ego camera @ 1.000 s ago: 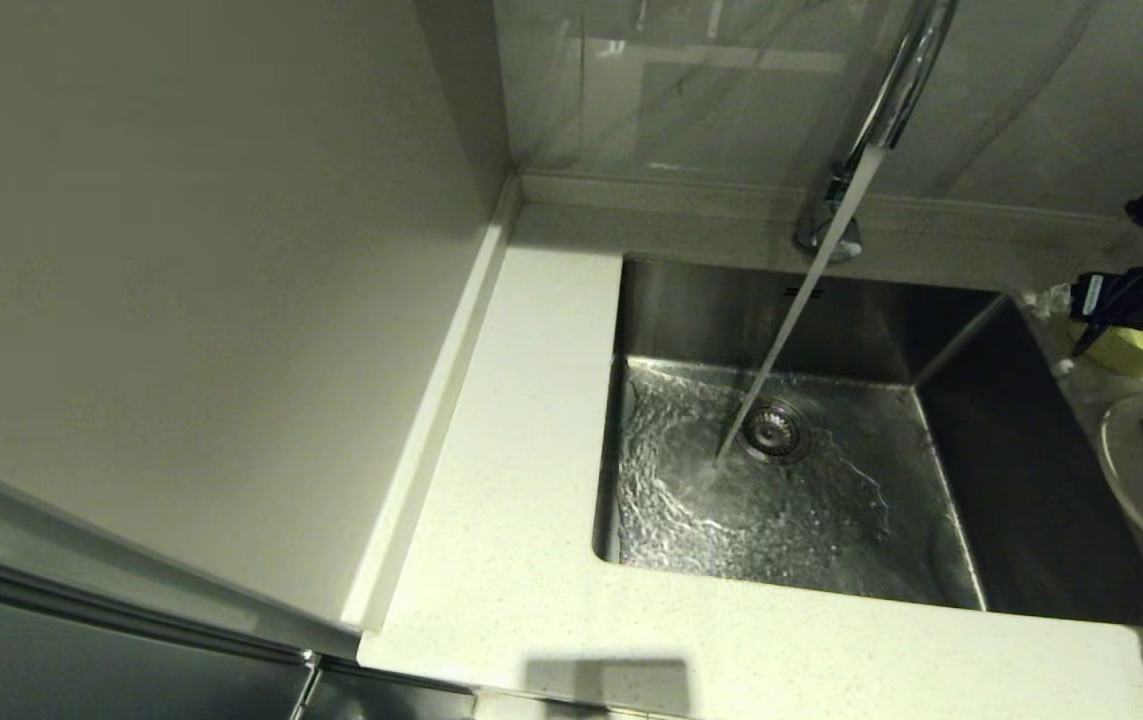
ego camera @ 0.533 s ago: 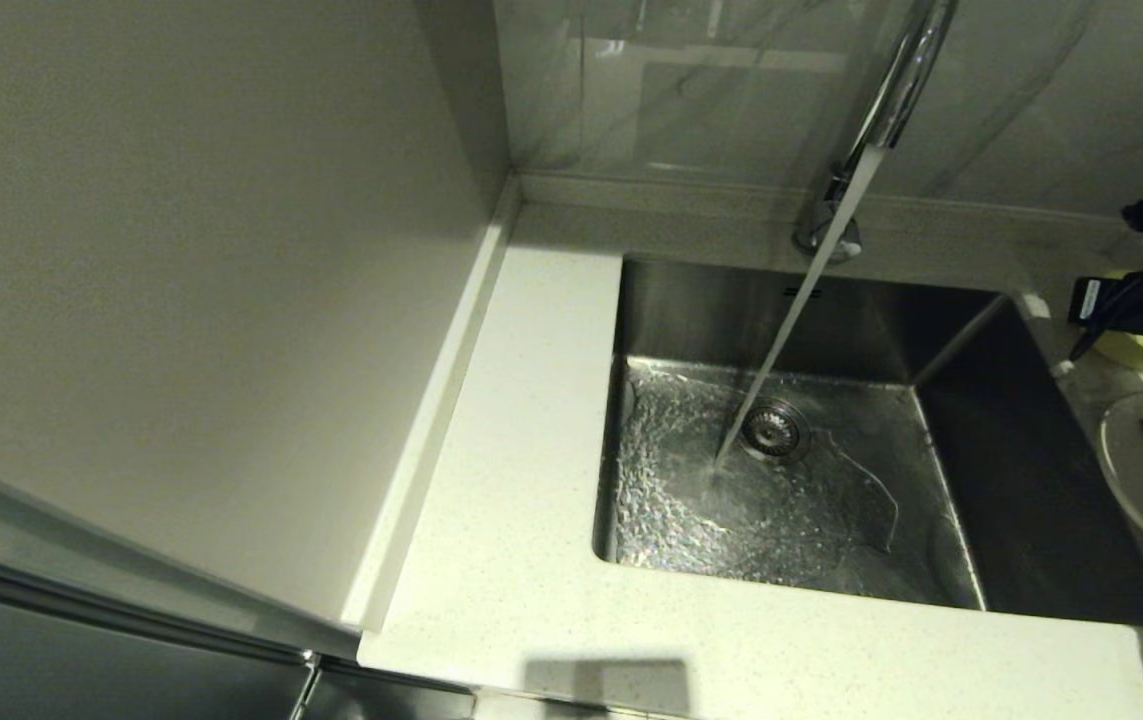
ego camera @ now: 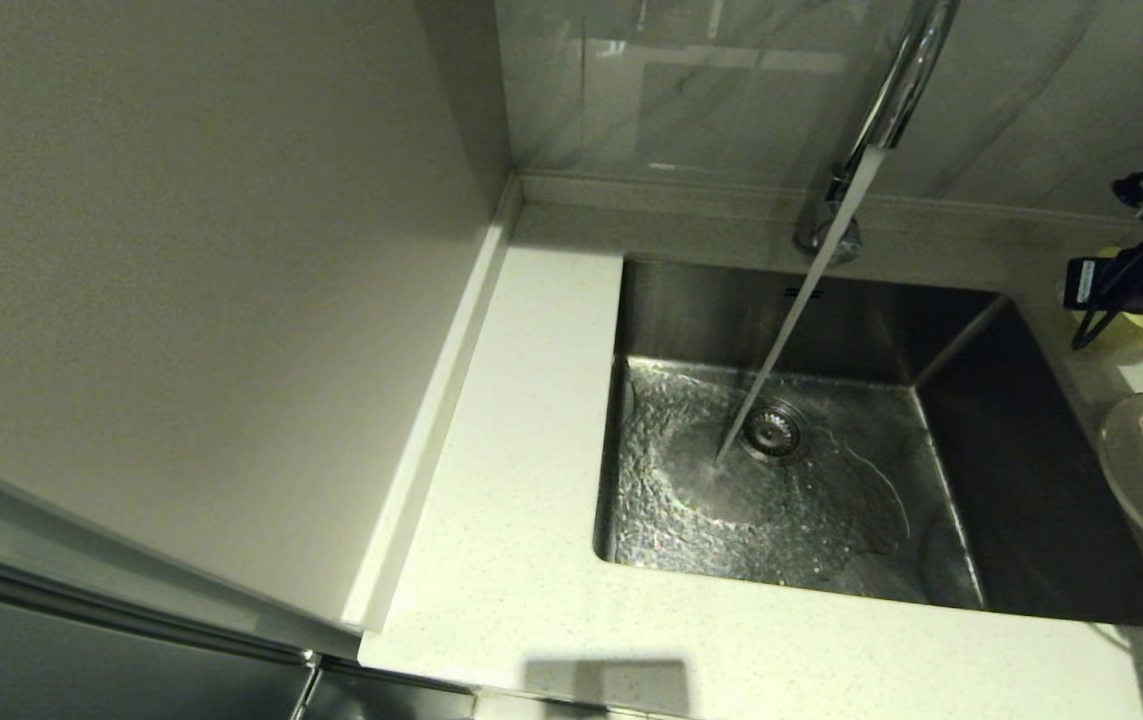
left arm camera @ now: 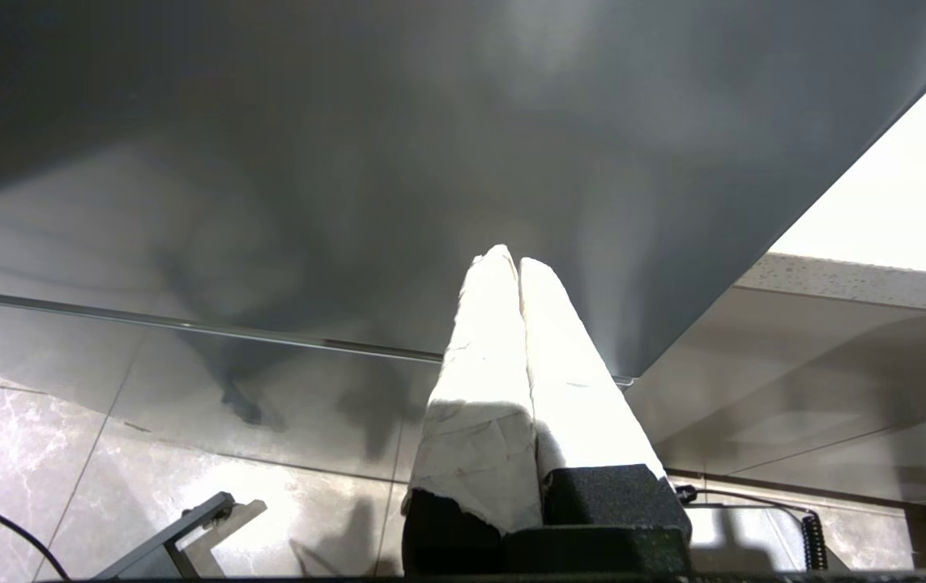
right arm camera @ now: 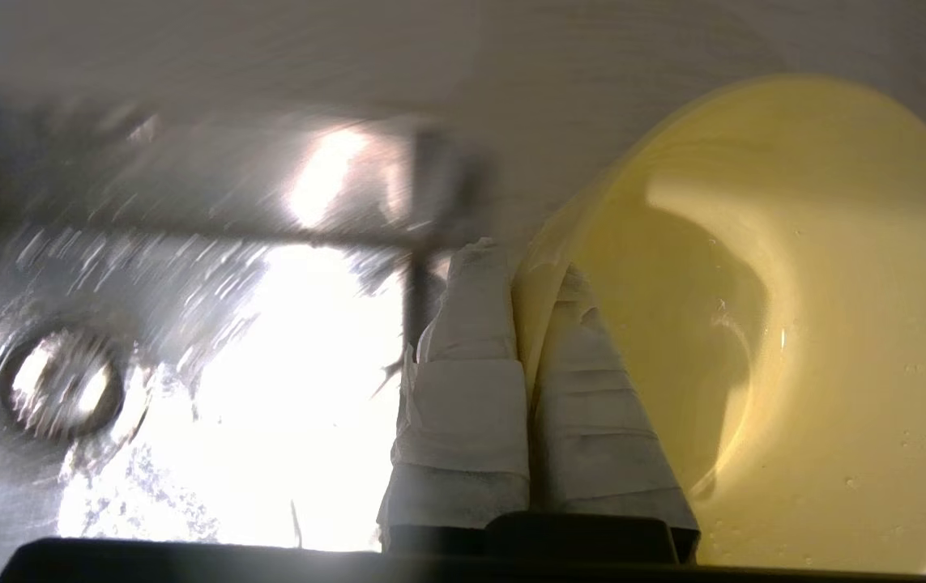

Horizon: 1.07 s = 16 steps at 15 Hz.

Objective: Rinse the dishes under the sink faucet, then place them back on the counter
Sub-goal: Pick up the bowl, then rinse the bowl

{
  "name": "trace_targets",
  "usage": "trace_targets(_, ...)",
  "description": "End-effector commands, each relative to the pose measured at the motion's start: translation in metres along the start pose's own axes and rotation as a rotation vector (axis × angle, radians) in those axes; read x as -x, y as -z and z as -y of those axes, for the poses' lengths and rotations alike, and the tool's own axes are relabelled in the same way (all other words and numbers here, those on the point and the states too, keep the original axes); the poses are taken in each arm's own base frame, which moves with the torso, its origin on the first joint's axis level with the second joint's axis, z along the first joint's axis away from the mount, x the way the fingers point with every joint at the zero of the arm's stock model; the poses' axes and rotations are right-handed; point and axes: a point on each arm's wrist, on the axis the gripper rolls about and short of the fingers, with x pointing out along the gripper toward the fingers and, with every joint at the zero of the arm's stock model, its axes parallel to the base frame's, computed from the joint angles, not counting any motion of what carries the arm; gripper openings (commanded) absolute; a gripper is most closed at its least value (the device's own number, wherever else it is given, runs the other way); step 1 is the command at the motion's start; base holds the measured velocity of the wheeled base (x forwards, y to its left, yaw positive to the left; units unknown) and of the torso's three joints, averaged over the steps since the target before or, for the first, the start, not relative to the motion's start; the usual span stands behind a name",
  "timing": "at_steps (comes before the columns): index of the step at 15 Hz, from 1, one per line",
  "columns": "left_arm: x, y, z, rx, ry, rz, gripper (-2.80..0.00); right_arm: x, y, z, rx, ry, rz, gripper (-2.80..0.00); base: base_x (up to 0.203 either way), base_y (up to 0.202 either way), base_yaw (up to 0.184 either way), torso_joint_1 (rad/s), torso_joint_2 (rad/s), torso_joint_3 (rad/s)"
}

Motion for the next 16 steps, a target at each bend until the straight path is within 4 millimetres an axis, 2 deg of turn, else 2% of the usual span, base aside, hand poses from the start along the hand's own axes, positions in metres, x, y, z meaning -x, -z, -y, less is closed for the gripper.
trace_targets(1, 0.000, 0.000, 0.000, 0.001, -0.001, 0.002, -2.80, 0.033, -0.008, -0.017, 0.084, -0.089, 0.049, -2.80, 0.000, 0.000, 0.000, 0.000, 0.00, 0.000)
trace_targets(4, 0.000, 0.000, 0.000, 0.001, -0.001, 0.002, -2.80, 0.069, 0.000, -0.035, 0.232, -0.515, 0.168, -2.80, 0.000, 0.000, 0.000, 0.000, 0.00, 0.000)
trace_targets(6, 0.000, 0.000, 0.000, 0.001, -0.001, 0.002, -2.80, 0.083, 0.006, -0.066, 0.345, -0.657, 0.256, -2.80, 0.000, 0.000, 0.000, 0.000, 0.00, 0.000)
trace_targets(9, 0.000, 0.000, 0.000, 0.001, -0.001, 0.002, -2.80, 0.084, 0.015, -0.121, 0.590, -0.792, 0.438, -2.80, 0.000, 0.000, 0.000, 0.000, 0.00, 0.000)
trace_targets(12, 0.000, 0.000, 0.000, 0.001, -0.001, 0.002, -2.80, 0.076, 0.033, -0.163, 0.790, -0.923, 0.568, -2.80, 0.000, 0.000, 0.000, 0.000, 0.00, 0.000)
trace_targets(16, 0.000, 0.000, 0.000, 0.001, -0.001, 0.002, -2.80, 0.067, 0.045, -0.167, 0.931, -0.848, 0.589, -2.80, 0.000, 0.000, 0.000, 0.000, 0.00, 0.000)
